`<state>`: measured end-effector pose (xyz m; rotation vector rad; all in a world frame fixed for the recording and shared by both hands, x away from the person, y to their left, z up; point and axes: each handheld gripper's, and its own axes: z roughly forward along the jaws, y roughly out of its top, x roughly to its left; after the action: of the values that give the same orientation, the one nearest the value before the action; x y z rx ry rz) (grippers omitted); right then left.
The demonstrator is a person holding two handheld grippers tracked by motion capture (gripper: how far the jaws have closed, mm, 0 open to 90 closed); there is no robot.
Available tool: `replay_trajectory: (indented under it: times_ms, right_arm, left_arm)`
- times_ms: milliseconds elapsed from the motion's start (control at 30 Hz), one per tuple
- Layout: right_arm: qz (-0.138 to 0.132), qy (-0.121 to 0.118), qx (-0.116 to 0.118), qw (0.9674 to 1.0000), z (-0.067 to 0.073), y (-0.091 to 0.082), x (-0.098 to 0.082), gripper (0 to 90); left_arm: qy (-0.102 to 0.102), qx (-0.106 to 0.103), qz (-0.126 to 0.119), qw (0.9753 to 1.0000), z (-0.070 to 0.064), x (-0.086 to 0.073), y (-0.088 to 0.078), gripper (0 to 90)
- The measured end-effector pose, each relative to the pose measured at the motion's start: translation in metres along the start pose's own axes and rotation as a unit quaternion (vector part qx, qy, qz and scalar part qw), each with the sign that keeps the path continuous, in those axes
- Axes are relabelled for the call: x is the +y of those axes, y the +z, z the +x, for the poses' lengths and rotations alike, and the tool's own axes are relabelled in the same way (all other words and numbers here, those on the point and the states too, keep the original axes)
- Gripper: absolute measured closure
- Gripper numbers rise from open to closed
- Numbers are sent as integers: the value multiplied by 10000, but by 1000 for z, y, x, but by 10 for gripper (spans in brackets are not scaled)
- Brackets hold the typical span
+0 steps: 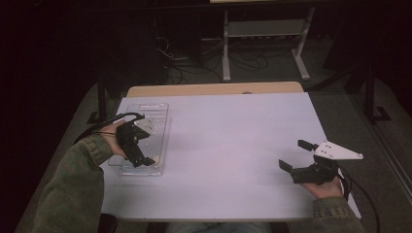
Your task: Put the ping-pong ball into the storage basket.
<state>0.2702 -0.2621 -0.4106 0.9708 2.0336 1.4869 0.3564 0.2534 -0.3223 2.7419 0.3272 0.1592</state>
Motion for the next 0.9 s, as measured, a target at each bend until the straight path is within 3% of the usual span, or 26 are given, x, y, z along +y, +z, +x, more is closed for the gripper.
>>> replay_trajectory:
  times_ms: [200,367,567,767,900]
  right_arm:
    - [-6,2,0,10000,0,-1,0,0]
    - [-1,9,0,10000,0,0,0,0]
    - [-5,0,-6,10000,0,-1,0,0]
    - [-5,-5,-1,10000,0,-1,0,0]
    - [-15,-3,-7,10000,0,-1,0,0]
  left_arm:
    - [-142,74,-258,9995,-1,-9,1,0]
    - [-274,166,-688,9971,-5,-20,-4,0]
    - [-332,274,-848,9955,-5,-26,-6,0]
    - [-503,320,-1186,9912,-5,-35,-9,0]
    - [-632,379,-1457,9866,-5,-40,-11,0]
